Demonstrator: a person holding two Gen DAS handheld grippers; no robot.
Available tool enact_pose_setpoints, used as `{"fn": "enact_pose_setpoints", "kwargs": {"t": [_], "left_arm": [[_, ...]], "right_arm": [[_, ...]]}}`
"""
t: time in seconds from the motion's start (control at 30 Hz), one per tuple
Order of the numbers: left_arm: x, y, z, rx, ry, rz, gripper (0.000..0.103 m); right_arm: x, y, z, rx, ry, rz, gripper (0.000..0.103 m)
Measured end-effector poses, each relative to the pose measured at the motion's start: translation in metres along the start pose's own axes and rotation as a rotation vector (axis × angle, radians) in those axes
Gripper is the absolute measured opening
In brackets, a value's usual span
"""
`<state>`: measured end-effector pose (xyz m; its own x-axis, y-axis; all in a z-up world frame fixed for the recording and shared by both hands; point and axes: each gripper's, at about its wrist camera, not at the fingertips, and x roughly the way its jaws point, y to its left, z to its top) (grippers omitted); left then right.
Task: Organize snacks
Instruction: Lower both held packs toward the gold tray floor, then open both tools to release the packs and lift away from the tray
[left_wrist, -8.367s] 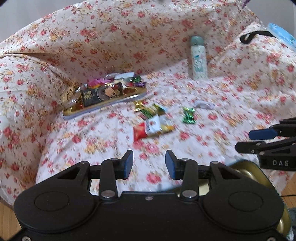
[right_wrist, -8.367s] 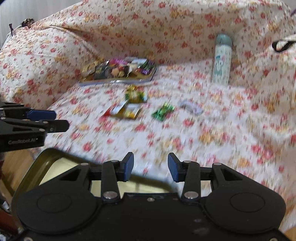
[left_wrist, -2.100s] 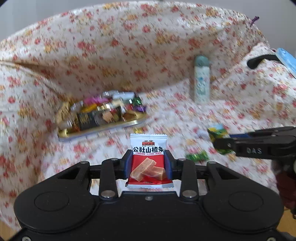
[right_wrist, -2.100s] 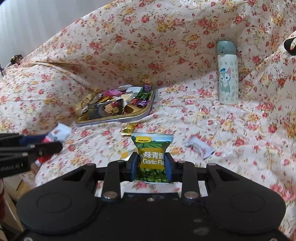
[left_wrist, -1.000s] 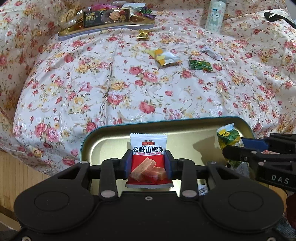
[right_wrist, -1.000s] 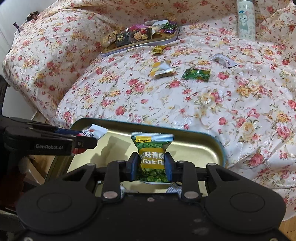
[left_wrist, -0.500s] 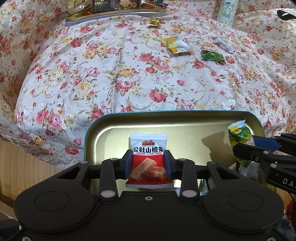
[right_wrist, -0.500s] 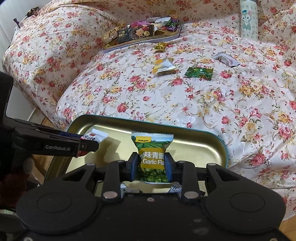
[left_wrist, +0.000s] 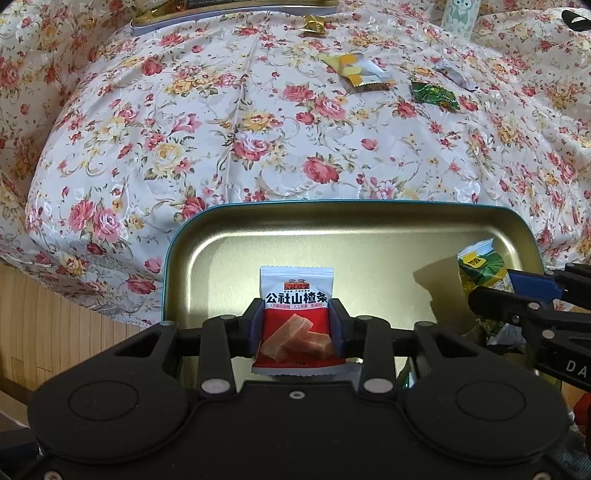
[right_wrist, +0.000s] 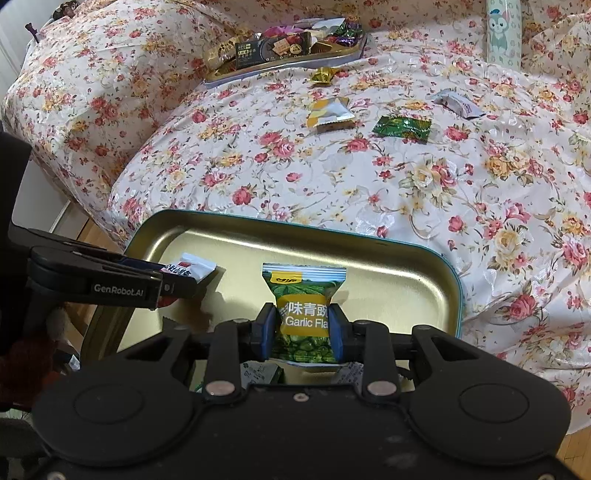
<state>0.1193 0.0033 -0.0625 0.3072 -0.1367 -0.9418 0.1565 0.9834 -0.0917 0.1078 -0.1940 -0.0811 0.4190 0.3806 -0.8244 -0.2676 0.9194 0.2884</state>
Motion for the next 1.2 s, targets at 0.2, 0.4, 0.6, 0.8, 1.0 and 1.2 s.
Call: {"fn": "enact_pose_setpoints", "kwargs": {"t": [0.2, 0.4, 0.6, 0.8, 1.0, 1.2], "left_arm": [[0.000, 0.000, -0.002, 0.003, -0.002, -0.010, 0.049], [-0.002, 0.001, -0.002, -0.001, 0.001, -0.012, 0.048], [-0.006, 0.000, -0.004, 0.002, -0.007, -0.013, 0.048], [-0.010, -0.002, -0.006, 0.019, -0.028, 0.007, 0.048], [-0.016, -0.005, -0.006, 0.026, -0.027, 0.003, 0.048], [-0.028, -0.013, -0.007, 0.076, -0.035, 0.004, 0.048]], "right_arm": [[0.003, 0.002, 0.000, -0.008, 0.010, 0.000, 0.032], [0.007, 0.003, 0.000, -0.011, 0.024, 0.002, 0.032], [0.010, 0.001, 0.002, -0.010, 0.024, 0.000, 0.032], [0.010, 0.002, 0.006, -0.007, 0.013, 0.009, 0.033], [0.005, 0.006, 0.006, -0.019, 0.013, 0.020, 0.033], [-0.002, 0.007, 0.006, -0.043, 0.039, 0.039, 0.034]]}}
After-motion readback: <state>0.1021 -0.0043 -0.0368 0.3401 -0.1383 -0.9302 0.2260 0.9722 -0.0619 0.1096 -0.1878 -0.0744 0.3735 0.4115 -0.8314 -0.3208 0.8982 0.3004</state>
